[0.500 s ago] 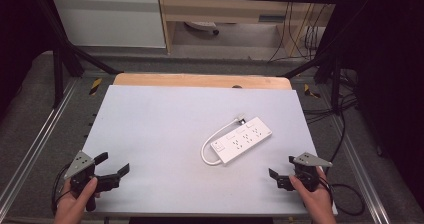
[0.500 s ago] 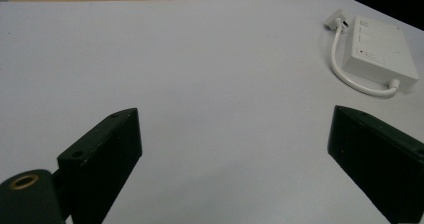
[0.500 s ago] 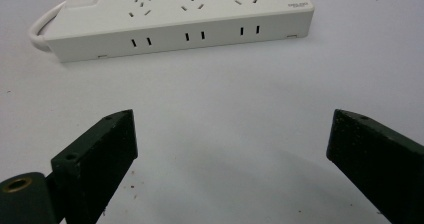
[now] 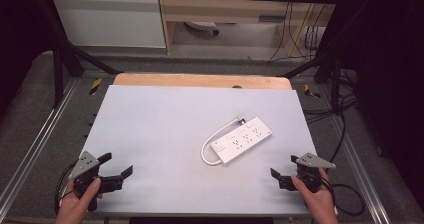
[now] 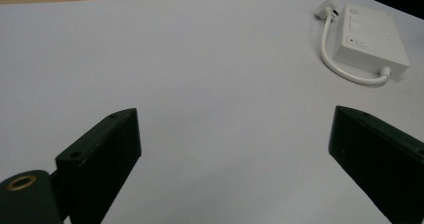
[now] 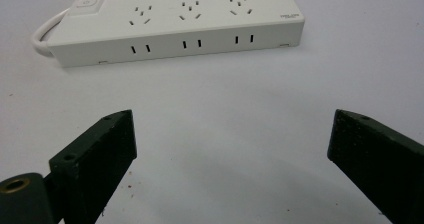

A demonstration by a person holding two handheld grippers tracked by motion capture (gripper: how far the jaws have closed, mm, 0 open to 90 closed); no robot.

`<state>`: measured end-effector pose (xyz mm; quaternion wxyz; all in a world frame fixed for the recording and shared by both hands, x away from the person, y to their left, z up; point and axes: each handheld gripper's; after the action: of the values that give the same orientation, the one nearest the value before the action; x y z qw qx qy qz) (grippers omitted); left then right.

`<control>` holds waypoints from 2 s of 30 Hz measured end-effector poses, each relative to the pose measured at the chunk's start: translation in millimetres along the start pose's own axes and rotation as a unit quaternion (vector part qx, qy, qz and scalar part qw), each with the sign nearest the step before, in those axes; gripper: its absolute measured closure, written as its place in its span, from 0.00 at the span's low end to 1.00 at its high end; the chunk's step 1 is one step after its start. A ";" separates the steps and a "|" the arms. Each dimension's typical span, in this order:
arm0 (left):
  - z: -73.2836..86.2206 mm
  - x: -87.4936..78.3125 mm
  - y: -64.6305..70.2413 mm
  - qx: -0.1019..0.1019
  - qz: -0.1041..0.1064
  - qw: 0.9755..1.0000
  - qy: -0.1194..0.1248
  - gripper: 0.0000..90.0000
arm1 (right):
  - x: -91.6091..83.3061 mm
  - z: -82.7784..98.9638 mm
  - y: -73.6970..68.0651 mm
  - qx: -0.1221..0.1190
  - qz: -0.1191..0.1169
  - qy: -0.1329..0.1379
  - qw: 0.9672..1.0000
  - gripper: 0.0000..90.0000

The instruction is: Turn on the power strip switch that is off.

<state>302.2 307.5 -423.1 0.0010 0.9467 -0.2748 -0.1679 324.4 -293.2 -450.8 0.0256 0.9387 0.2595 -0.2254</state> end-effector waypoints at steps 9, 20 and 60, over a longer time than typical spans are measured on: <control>-0.6 -0.2 0.4 0.002 0.003 1.000 0.003 0.07 | -3.0 -2.8 1.4 0.002 0.000 0.021 1.000 0.06; 0.1 1.0 1.5 0.006 0.003 1.000 -0.003 0.07 | -7.1 -11.4 -2.5 0.007 -0.003 0.055 0.998 0.03; 2.3 3.3 2.4 0.005 0.004 1.000 -0.016 0.07 | 17.2 -90.5 7.0 -0.006 0.001 0.110 0.994 0.02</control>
<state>302.8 304.0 -426.2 -0.0069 0.9428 -0.2796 -0.1814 378.1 -276.1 -377.6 0.0024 0.9581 0.2607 -0.1188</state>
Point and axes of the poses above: each handheld gripper's, and its own axes: x roughly forward along the jaws, z roughly out of its underside, y roughly to its right, and after that the axes turned 7 degrees about y, right-handed
